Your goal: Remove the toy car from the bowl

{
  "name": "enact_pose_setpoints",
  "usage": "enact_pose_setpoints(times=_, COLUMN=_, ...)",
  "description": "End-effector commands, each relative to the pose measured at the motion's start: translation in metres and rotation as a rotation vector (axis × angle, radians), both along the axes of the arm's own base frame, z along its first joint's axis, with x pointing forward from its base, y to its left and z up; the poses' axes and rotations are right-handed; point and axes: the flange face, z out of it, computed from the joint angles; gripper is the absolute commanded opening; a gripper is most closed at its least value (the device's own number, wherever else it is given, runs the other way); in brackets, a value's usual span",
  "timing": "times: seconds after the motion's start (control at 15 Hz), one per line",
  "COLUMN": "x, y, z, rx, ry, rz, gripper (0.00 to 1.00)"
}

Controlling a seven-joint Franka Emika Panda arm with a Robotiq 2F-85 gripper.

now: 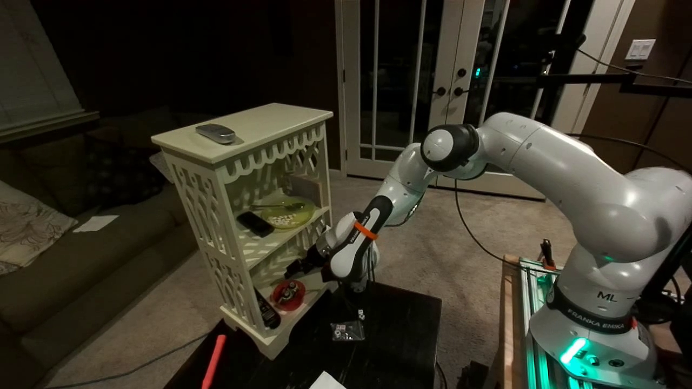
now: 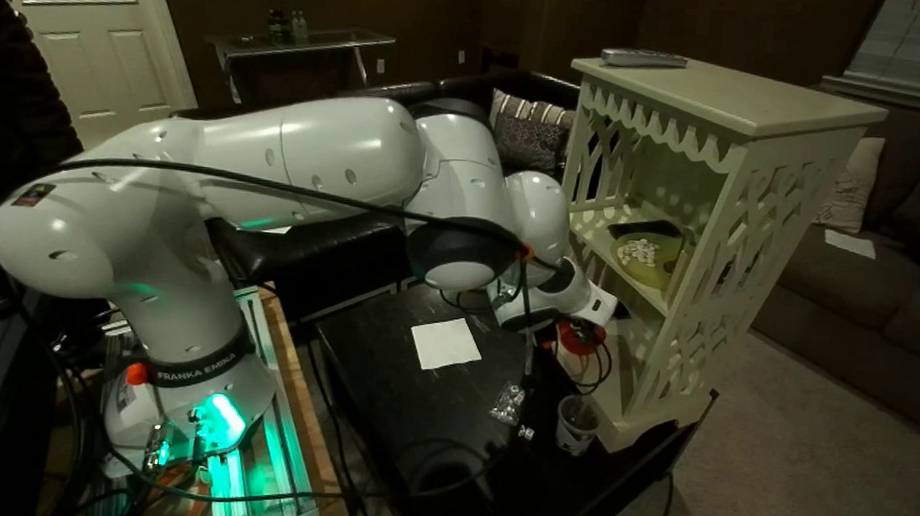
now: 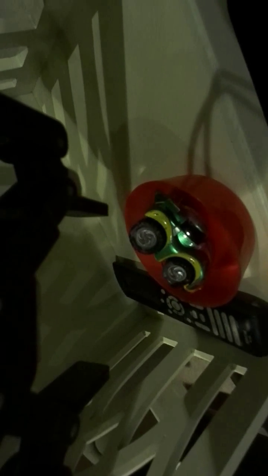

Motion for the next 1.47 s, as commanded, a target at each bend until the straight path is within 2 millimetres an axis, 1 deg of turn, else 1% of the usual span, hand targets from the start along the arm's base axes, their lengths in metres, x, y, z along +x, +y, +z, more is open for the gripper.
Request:
enact_pose_setpoints(times=0.0, x=0.000, y=0.002, z=0.000, rx=-0.001, ry=0.000, rz=0.001, gripper=1.00)
enact_pose_setpoints(times=0.13, x=0.001, y=0.007, z=0.001, rx=-0.020, ry=-0.010, rz=-0.007, gripper=1.00)
enact_pose_setpoints(times=0.33, x=0.003, y=0.006, z=0.006, rx=-0.144, ry=-0.069, rz=-0.023, gripper=1.00)
enact_pose_setpoints(times=0.53, x=0.004, y=0.009, z=0.006, rx=-0.242, ry=-0.072, rz=-0.061, gripper=1.00)
enact_pose_setpoints(times=0.67, x=0.007, y=0.018, z=0.005, rx=-0.292, ry=-0.073, rz=-0.075, gripper=1.00)
enact_pose_setpoints(times=0.8, x=0.013, y=0.033, z=0.003, rx=-0.327, ry=-0.084, rz=-0.051, gripper=1.00)
enact_pose_setpoints(times=0.87, x=0.015, y=0.041, z=0.000, rx=-0.344, ry=-0.075, rz=-0.032, gripper=1.00)
enact_pose_setpoints(times=1.0, x=0.020, y=0.047, z=-0.007, rx=-0.375, ry=-0.069, rz=-0.012, gripper=1.00)
enact_pose_setpoints(times=1.13, x=0.024, y=0.047, z=-0.015, rx=-0.397, ry=-0.065, rz=0.007, gripper=1.00)
enact_pose_setpoints(times=1.4, x=0.033, y=0.034, z=-0.032, rx=-0.412, ry=-0.038, rz=0.026, gripper=1.00)
